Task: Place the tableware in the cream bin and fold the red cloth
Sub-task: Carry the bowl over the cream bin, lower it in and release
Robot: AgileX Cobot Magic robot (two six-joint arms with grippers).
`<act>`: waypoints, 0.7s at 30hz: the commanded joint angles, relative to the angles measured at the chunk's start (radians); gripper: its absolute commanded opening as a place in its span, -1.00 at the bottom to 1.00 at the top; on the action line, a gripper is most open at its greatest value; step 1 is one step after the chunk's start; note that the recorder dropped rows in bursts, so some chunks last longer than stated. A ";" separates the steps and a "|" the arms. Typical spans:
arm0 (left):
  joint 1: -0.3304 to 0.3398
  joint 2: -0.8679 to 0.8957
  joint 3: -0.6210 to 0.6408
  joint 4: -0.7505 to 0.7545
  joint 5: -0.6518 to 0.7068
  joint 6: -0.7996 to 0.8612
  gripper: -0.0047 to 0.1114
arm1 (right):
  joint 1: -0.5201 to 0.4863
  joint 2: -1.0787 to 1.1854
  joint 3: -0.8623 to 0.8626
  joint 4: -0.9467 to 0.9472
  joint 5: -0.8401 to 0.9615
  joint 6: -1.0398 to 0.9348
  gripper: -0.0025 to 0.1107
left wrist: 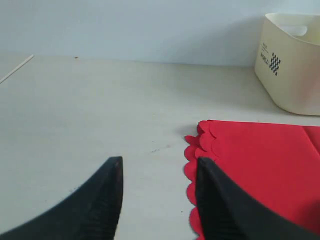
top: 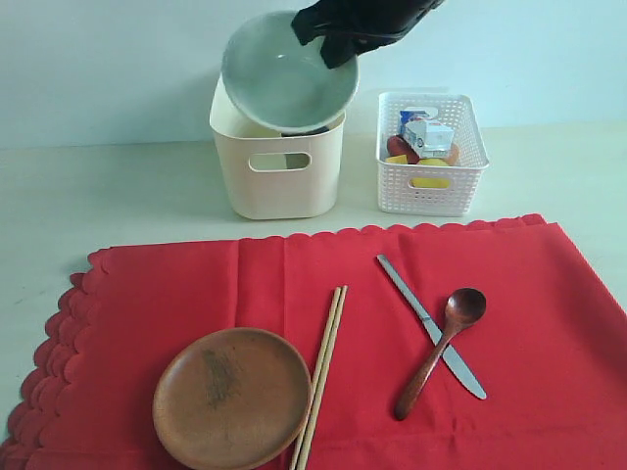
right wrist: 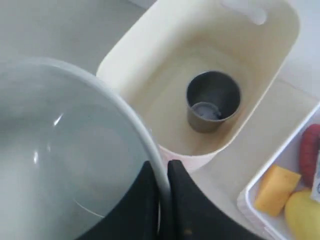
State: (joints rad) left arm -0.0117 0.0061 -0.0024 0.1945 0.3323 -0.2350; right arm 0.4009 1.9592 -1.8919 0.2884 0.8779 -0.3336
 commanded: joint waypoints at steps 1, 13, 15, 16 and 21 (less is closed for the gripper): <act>0.003 -0.006 0.002 0.001 -0.006 -0.005 -0.14 | -0.063 0.007 0.000 0.086 -0.123 -0.066 -0.96; 0.003 -0.006 0.002 0.001 -0.006 -0.005 -0.14 | -0.129 0.185 -0.084 0.211 -0.272 -0.212 -0.96; 0.003 -0.006 0.002 0.001 -0.006 -0.005 -0.14 | -0.129 0.253 -0.168 0.226 -0.272 -0.213 -0.96; 0.003 -0.006 0.002 0.001 -0.006 -0.005 -0.14 | -0.129 0.277 -0.200 0.226 -0.272 -0.213 -0.96; 0.003 -0.006 0.002 0.001 -0.006 -0.005 -0.14 | -0.129 0.401 -0.353 0.234 -0.251 -0.214 -0.96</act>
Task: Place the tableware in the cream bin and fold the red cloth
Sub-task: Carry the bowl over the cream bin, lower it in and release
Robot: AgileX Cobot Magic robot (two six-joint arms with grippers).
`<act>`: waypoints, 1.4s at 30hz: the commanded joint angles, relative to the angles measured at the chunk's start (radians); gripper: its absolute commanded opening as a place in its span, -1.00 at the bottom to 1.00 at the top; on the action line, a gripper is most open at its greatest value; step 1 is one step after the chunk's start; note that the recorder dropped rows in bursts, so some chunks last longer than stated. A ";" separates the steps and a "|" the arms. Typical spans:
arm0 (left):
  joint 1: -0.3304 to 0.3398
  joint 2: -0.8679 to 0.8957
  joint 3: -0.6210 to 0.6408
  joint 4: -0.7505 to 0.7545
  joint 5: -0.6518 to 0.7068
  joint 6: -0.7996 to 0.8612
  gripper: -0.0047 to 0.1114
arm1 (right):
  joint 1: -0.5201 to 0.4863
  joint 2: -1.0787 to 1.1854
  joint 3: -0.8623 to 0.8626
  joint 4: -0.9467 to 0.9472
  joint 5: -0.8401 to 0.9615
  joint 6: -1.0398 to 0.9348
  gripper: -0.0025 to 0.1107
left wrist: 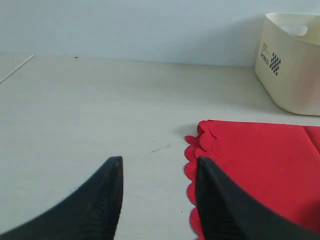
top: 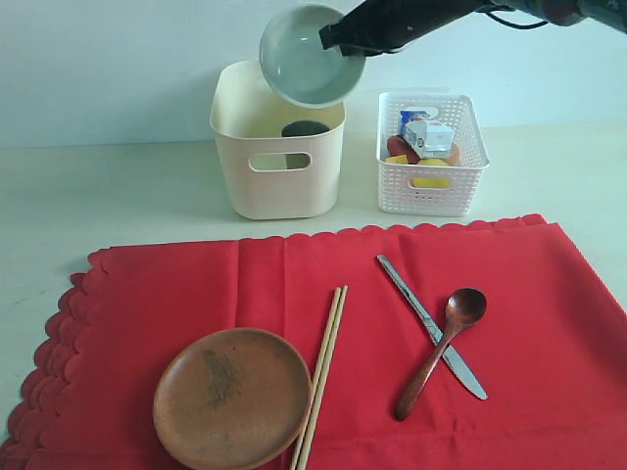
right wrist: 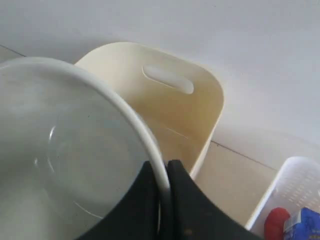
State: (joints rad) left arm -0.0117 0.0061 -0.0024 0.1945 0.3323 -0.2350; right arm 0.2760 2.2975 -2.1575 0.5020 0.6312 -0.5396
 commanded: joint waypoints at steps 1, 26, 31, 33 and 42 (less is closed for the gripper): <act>0.003 -0.006 0.002 0.001 -0.006 -0.005 -0.14 | -0.004 0.076 -0.107 0.020 0.003 -0.010 -0.96; 0.003 -0.006 0.002 0.001 -0.006 -0.005 -0.14 | 0.078 0.182 -0.164 -0.058 0.107 -0.123 -0.42; 0.003 -0.006 0.002 0.001 -0.006 -0.005 -0.14 | 0.078 0.177 -0.164 -0.058 0.110 -0.130 -0.01; 0.003 -0.006 0.002 0.001 -0.006 -0.005 -0.14 | 0.078 0.168 -0.164 -0.058 0.116 -0.130 0.09; 0.003 -0.006 0.002 0.001 -0.006 -0.005 -0.14 | 0.078 0.068 -0.164 -0.078 0.184 -0.116 0.15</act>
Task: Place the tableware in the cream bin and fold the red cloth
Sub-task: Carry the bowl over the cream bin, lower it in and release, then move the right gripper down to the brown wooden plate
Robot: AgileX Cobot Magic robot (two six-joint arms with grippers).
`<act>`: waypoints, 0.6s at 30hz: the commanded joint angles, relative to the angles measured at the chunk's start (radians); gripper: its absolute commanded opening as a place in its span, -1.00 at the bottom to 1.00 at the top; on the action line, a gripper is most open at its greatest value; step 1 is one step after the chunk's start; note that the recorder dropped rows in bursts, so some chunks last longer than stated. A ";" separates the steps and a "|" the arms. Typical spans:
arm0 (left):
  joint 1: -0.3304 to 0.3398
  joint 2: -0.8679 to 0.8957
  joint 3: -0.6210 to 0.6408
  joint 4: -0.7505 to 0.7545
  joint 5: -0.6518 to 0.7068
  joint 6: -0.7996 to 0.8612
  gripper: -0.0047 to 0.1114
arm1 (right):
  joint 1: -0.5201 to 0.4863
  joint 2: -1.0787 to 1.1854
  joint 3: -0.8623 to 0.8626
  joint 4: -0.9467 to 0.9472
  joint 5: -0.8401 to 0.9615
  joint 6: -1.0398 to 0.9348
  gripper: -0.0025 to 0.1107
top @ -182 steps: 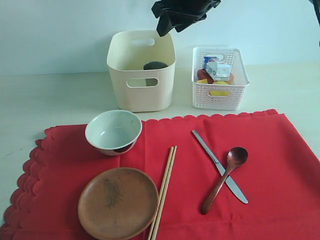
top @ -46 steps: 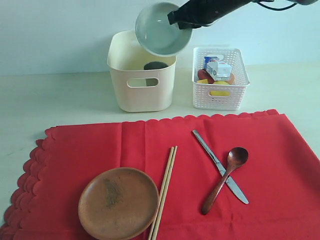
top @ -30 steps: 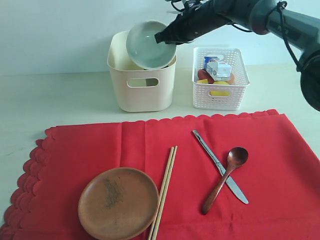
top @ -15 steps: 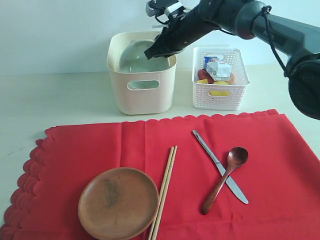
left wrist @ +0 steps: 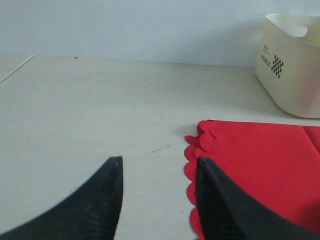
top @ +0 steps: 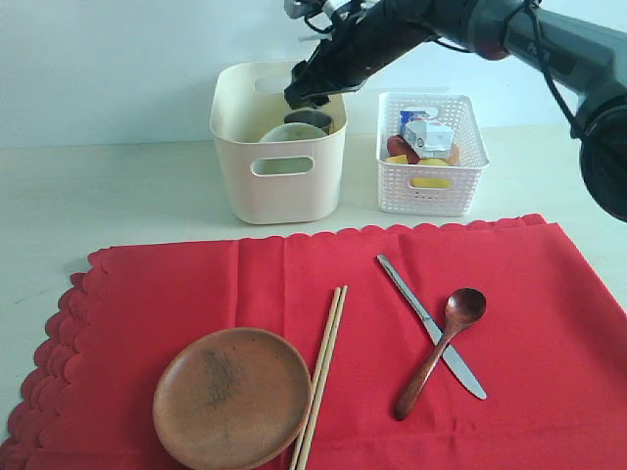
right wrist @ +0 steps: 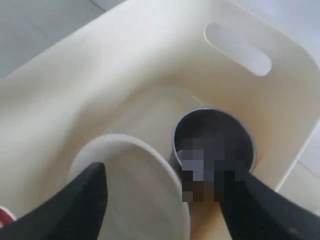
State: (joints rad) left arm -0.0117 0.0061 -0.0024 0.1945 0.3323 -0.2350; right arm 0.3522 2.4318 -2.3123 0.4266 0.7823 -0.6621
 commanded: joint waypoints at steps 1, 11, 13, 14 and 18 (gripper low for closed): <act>0.003 -0.006 0.002 0.001 -0.006 -0.005 -0.14 | 0.002 -0.079 -0.009 -0.003 0.043 0.012 0.14; 0.003 -0.006 0.002 0.001 -0.006 -0.005 -0.14 | 0.000 -0.196 -0.009 -0.007 0.278 0.041 0.14; 0.003 -0.006 0.002 0.001 -0.006 -0.005 -0.14 | 0.000 -0.208 -0.009 -0.007 0.335 0.056 0.14; 0.003 -0.006 0.002 0.001 -0.006 -0.005 -0.14 | 0.000 -0.211 -0.009 -0.007 0.355 0.064 0.14; 0.003 -0.006 0.002 0.001 -0.006 -0.005 -0.14 | 0.000 -0.225 -0.009 -0.009 0.429 0.101 0.14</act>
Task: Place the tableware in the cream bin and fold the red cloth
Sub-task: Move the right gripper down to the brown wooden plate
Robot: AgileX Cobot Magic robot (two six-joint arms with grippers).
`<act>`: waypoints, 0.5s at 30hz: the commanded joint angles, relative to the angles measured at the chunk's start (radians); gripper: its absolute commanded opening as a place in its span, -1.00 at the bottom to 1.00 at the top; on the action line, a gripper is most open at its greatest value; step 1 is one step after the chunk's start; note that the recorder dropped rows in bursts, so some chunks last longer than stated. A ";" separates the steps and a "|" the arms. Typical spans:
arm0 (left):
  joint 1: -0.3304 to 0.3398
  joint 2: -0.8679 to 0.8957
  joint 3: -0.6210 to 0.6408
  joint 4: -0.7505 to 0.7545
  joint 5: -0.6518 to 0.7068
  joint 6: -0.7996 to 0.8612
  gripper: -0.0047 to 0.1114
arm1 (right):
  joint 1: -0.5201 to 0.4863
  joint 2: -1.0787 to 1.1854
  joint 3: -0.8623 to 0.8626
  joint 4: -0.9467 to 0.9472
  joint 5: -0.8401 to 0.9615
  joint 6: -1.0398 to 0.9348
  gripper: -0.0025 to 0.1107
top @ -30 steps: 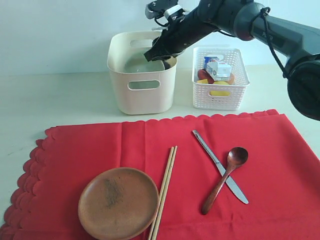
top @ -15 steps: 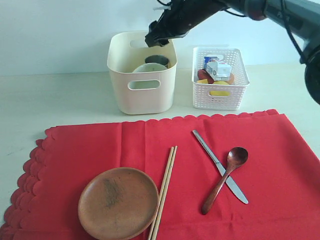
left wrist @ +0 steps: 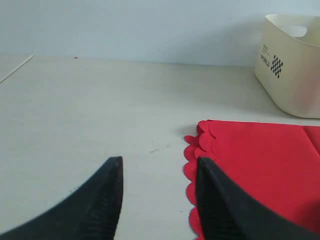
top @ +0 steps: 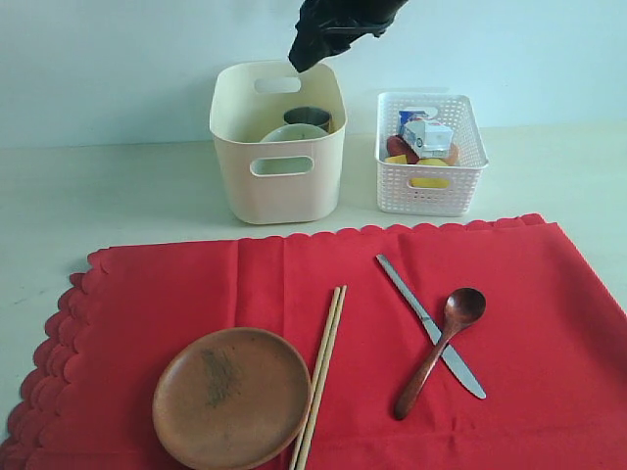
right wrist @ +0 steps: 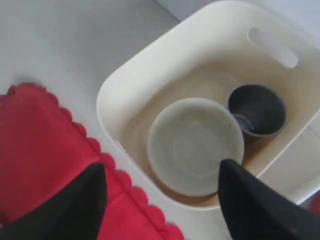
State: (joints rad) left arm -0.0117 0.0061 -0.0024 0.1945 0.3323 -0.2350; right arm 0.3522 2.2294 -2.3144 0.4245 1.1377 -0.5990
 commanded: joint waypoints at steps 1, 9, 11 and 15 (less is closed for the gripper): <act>0.003 -0.006 0.002 0.001 -0.006 -0.005 -0.14 | 0.000 -0.026 -0.007 -0.007 0.083 0.047 0.14; 0.003 -0.006 0.002 0.001 -0.006 -0.005 -0.14 | 0.000 -0.053 0.033 0.026 0.083 0.088 0.14; 0.003 -0.006 0.002 0.001 -0.006 -0.005 -0.14 | 0.003 -0.070 0.074 0.026 0.083 0.088 0.14; 0.003 -0.006 0.002 0.001 -0.006 -0.005 -0.14 | 0.003 -0.127 0.245 0.057 0.083 0.054 0.09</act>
State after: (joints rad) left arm -0.0117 0.0061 -0.0024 0.1945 0.3323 -0.2350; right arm 0.3522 2.1408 -2.1523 0.4557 1.2174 -0.5203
